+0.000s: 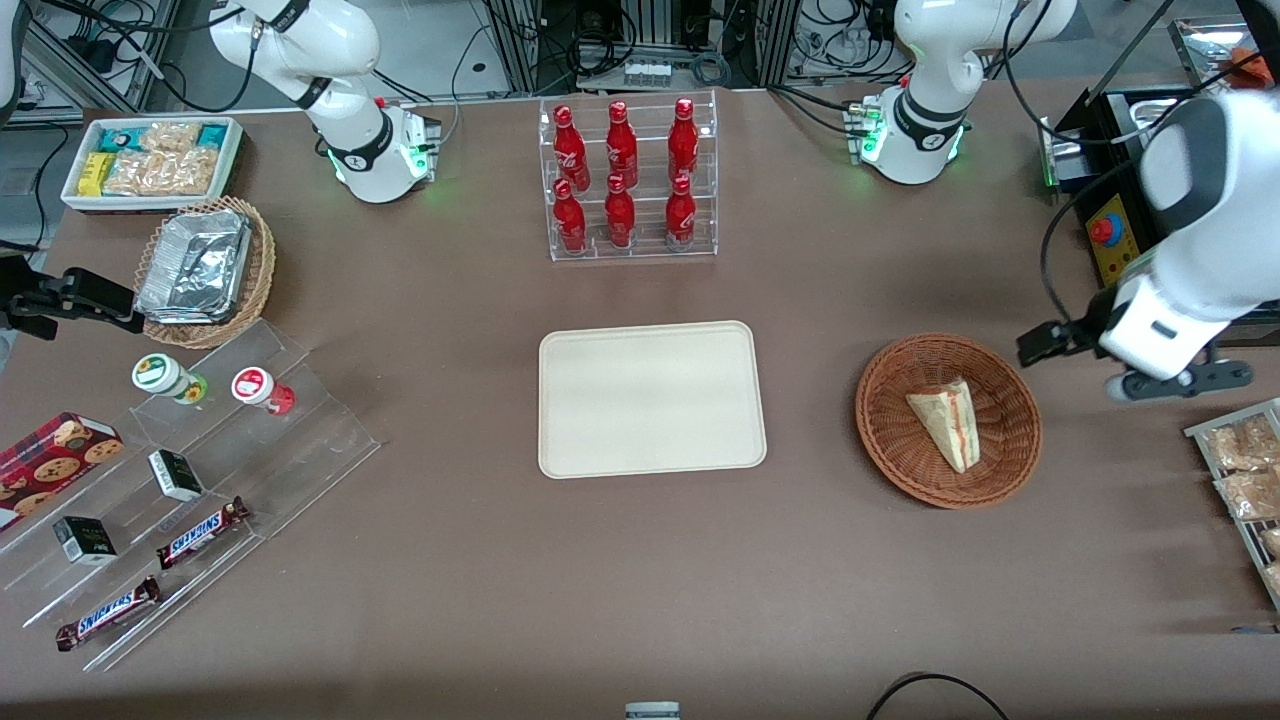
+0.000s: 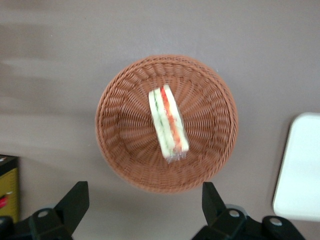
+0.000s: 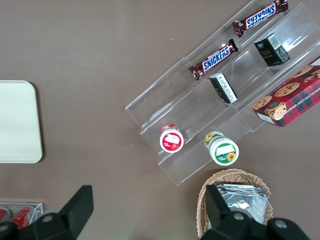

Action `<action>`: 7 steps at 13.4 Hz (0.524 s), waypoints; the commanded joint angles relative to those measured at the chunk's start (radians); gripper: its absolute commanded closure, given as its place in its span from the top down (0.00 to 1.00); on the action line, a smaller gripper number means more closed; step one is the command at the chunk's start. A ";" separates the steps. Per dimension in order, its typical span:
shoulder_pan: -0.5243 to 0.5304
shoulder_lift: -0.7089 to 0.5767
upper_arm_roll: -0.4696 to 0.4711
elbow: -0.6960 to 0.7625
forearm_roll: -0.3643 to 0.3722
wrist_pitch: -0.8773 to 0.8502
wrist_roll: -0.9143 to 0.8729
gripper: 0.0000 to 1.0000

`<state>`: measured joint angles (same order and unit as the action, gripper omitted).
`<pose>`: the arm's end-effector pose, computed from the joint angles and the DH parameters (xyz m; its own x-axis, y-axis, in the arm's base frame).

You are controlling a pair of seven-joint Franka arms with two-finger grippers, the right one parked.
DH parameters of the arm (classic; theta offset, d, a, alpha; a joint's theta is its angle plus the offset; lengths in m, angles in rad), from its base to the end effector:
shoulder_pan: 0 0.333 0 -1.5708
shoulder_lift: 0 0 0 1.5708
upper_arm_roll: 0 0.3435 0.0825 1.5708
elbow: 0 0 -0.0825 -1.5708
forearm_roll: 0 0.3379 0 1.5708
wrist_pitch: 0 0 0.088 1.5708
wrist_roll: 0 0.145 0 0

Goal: Place sandwich from basket to tray
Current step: 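Move the left gripper over the wicker basket above the sandwich, then lower the open left gripper and close it on the wrapped sandwich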

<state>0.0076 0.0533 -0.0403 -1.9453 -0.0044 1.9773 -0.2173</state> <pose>0.5270 -0.0174 0.4597 0.9824 0.1853 -0.0221 0.1854 -0.9827 0.0014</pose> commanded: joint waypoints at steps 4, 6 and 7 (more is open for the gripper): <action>-0.072 0.049 -0.015 -0.193 0.003 0.303 -0.249 1.00; -0.075 0.063 -0.015 -0.262 0.003 0.408 -0.267 1.00; -0.075 0.080 -0.013 -0.268 0.003 0.419 -0.267 1.00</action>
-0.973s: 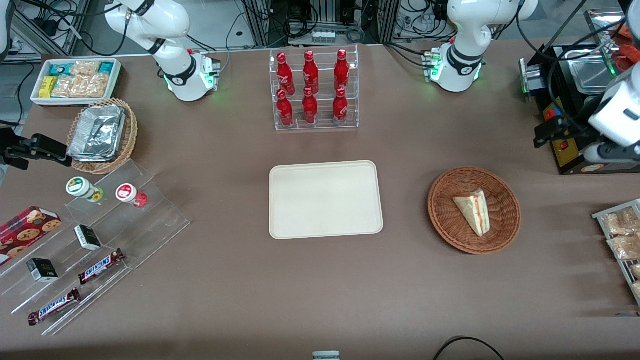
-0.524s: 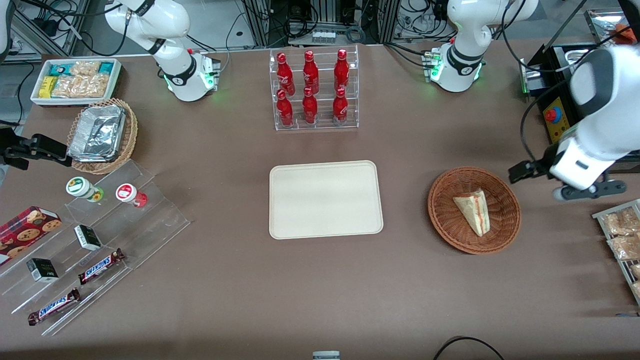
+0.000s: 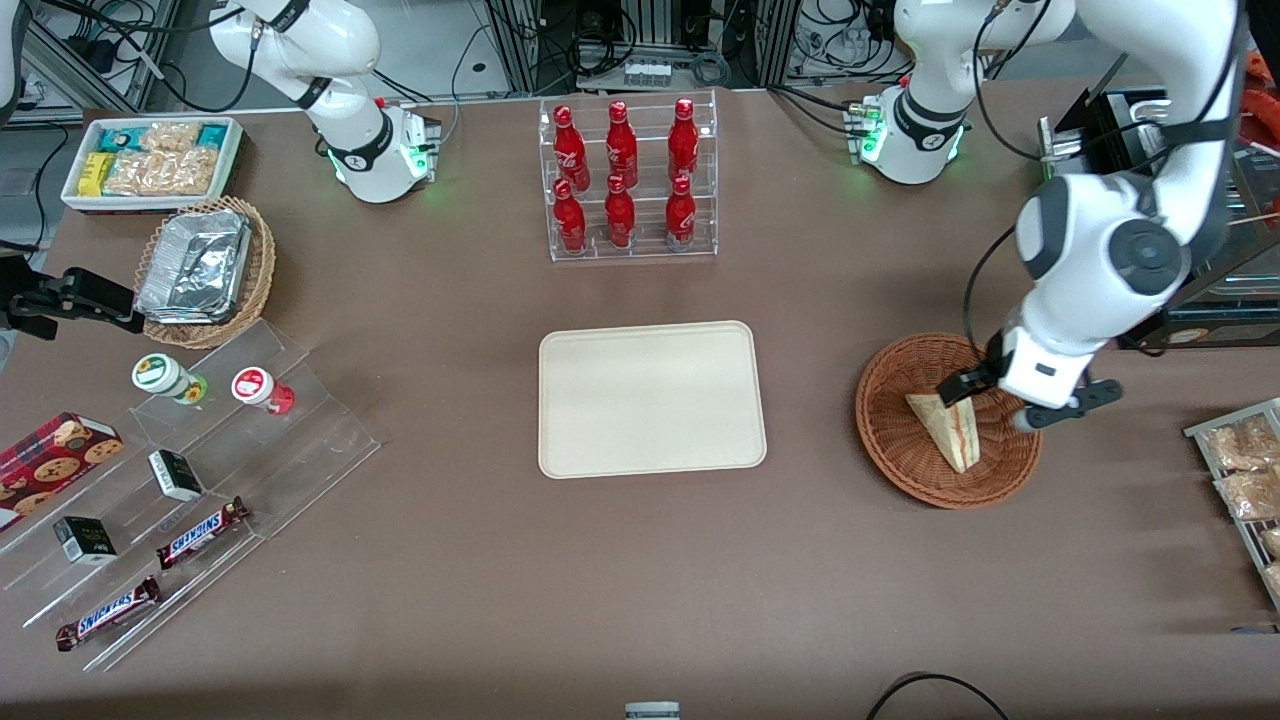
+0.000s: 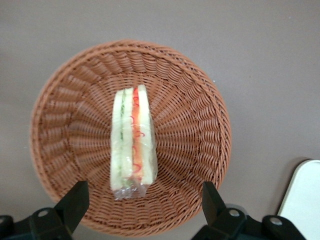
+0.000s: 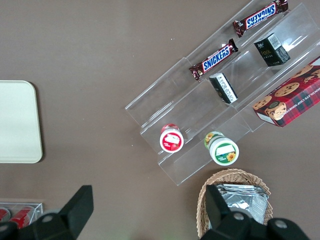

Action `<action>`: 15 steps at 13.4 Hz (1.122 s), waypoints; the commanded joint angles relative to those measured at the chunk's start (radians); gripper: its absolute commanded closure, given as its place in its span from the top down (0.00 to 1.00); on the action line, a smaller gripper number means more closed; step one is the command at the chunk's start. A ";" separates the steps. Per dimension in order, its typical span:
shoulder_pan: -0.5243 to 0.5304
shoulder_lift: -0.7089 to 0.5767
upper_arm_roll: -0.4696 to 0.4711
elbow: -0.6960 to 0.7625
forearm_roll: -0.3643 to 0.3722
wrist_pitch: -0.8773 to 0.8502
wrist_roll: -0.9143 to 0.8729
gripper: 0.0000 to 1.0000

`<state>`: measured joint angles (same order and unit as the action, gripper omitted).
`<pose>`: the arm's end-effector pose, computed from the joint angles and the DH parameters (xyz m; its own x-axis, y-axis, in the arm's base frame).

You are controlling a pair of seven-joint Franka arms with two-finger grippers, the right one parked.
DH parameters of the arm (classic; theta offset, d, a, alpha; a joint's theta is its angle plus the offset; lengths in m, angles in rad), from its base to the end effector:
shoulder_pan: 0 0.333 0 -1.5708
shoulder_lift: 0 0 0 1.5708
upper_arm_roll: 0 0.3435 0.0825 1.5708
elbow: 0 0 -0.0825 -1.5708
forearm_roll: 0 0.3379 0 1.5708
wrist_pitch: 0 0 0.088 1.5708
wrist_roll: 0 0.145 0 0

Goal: Place sandwich from basket to tray
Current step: 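Lower the open left gripper and close it on the wrapped sandwich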

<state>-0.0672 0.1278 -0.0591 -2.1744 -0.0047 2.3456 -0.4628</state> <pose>0.5222 -0.0661 0.3580 0.9419 0.3341 0.0341 0.3332 -0.9424 0.0293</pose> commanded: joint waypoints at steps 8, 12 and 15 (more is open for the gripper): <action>0.010 0.038 0.012 -0.074 0.052 0.052 -0.022 1.00; 0.010 0.075 0.018 -0.073 0.052 0.055 -0.022 1.00; 0.010 0.104 0.018 -0.070 0.052 0.060 -0.022 0.99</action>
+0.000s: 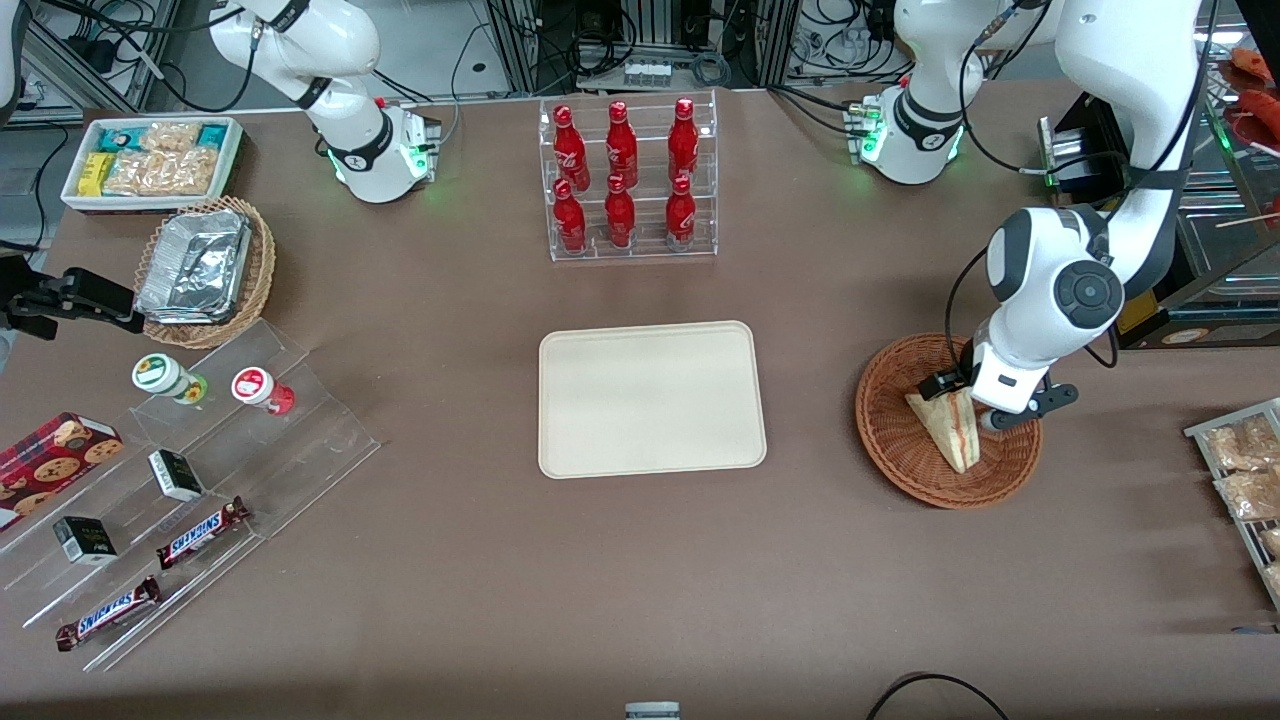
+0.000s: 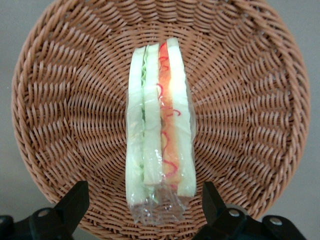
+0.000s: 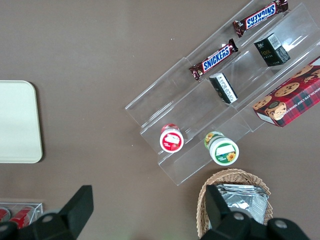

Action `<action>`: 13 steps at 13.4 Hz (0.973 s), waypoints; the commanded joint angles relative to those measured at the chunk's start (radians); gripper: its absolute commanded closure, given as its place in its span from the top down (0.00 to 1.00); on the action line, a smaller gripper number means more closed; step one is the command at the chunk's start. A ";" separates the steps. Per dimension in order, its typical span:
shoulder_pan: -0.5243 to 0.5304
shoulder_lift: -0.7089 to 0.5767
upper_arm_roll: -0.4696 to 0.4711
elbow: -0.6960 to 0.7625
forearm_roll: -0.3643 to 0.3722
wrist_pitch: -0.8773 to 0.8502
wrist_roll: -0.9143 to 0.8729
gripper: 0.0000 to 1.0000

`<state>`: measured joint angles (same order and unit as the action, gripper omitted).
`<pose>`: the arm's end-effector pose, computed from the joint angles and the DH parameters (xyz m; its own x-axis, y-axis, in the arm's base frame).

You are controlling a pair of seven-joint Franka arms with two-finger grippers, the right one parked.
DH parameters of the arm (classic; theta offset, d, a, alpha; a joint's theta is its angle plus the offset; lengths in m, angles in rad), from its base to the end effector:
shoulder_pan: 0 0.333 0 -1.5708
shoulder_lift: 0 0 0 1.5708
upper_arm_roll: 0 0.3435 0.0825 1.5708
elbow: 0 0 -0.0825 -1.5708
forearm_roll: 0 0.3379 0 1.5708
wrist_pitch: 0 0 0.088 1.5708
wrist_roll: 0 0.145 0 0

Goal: Place sandwich from basket to tray
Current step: 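Lower the open left gripper and close it on the wrapped sandwich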

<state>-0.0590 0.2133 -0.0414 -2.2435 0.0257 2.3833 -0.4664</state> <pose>0.5056 -0.0499 0.2907 0.9381 0.3409 -0.0620 0.3389 -0.9400 -0.0396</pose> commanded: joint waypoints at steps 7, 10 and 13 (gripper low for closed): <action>0.002 0.027 0.008 0.033 0.022 0.011 -0.015 0.00; 0.001 0.023 0.008 0.064 0.022 -0.024 -0.015 0.00; -0.007 0.015 0.005 0.168 0.037 -0.174 -0.015 0.00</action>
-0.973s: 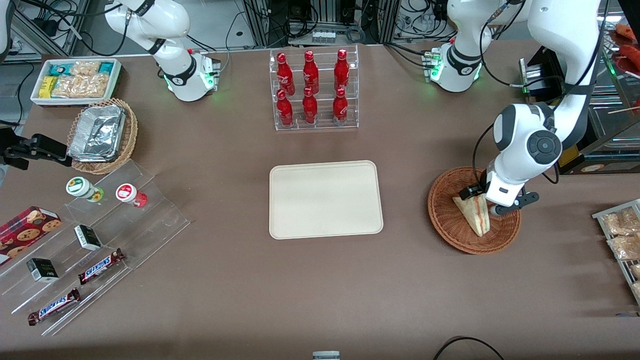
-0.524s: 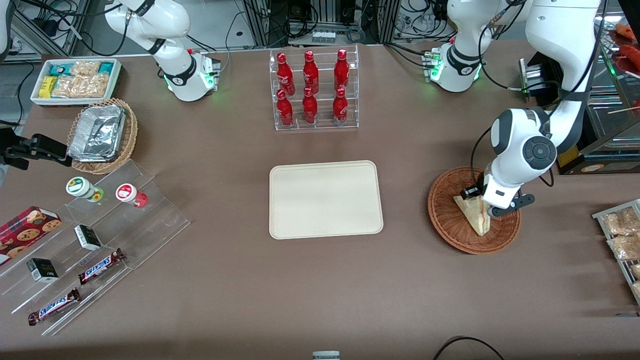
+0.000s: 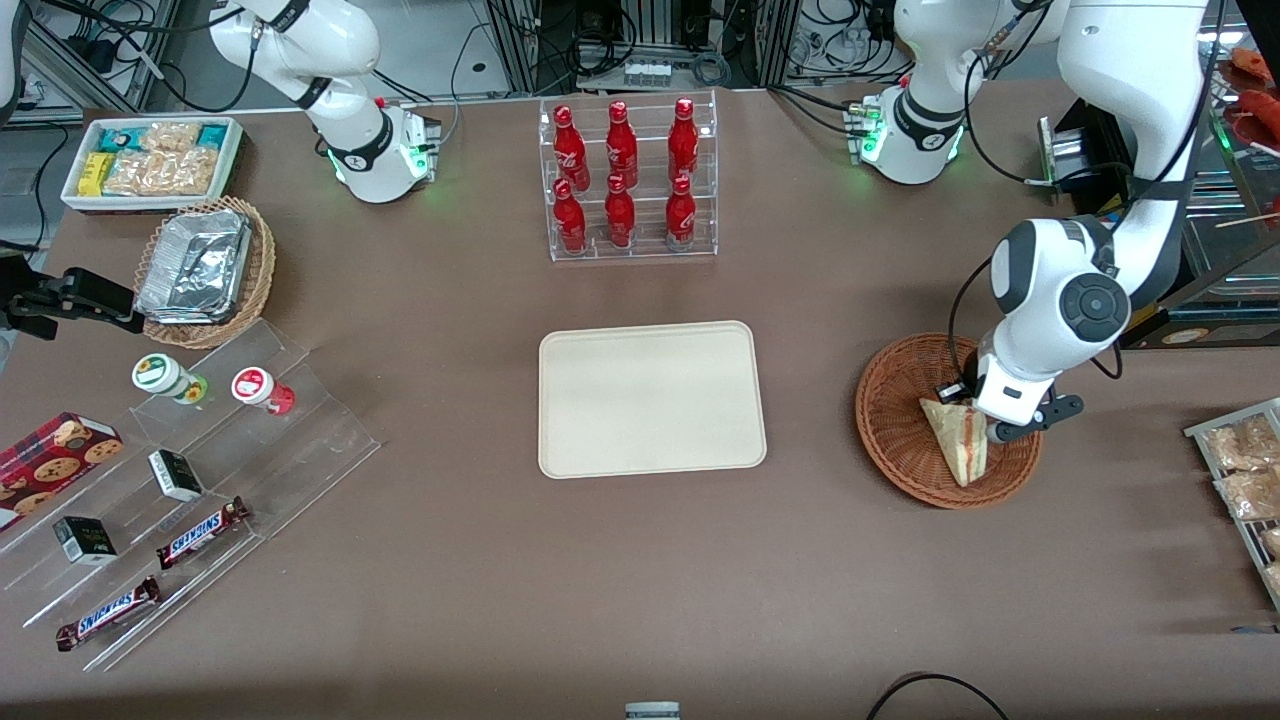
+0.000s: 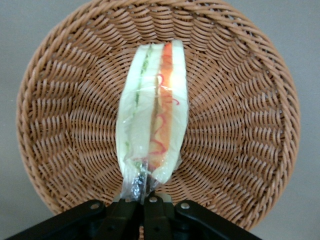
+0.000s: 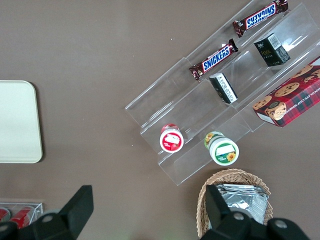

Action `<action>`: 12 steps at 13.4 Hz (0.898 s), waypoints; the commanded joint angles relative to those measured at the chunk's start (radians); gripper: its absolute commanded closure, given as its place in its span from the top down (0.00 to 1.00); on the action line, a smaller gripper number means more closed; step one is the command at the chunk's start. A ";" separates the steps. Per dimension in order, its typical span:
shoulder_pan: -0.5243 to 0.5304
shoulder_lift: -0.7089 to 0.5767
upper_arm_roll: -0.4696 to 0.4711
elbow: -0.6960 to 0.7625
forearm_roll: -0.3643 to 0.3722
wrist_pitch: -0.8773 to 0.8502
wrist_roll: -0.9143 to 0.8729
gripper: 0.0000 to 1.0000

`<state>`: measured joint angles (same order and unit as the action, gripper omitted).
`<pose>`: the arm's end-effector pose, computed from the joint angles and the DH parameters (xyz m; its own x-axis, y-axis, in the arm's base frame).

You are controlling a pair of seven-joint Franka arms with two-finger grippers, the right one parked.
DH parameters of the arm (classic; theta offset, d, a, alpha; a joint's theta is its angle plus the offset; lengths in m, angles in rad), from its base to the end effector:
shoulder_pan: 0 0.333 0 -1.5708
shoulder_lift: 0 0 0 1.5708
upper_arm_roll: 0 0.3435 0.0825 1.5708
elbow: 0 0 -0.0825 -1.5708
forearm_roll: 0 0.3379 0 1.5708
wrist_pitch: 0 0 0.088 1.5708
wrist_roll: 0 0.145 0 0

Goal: Place sandwich from basket to tray
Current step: 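Lower the open left gripper and close it on the wrapped sandwich, then lift the sandwich with the left gripper and carry it to the cream tray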

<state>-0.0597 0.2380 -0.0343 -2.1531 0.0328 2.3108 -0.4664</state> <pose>0.5259 -0.0477 0.3050 0.9368 0.3436 -0.0652 0.3409 -0.9388 -0.0488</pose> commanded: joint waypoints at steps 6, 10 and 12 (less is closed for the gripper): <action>-0.041 -0.089 -0.010 0.162 0.039 -0.237 -0.061 0.00; -0.152 -0.082 -0.013 0.304 0.035 -0.385 -0.092 0.00; -0.208 -0.077 -0.013 0.347 0.022 -0.398 -0.092 0.00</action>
<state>-0.2185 0.1528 -0.0554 -1.8573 0.0552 1.9459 -0.5418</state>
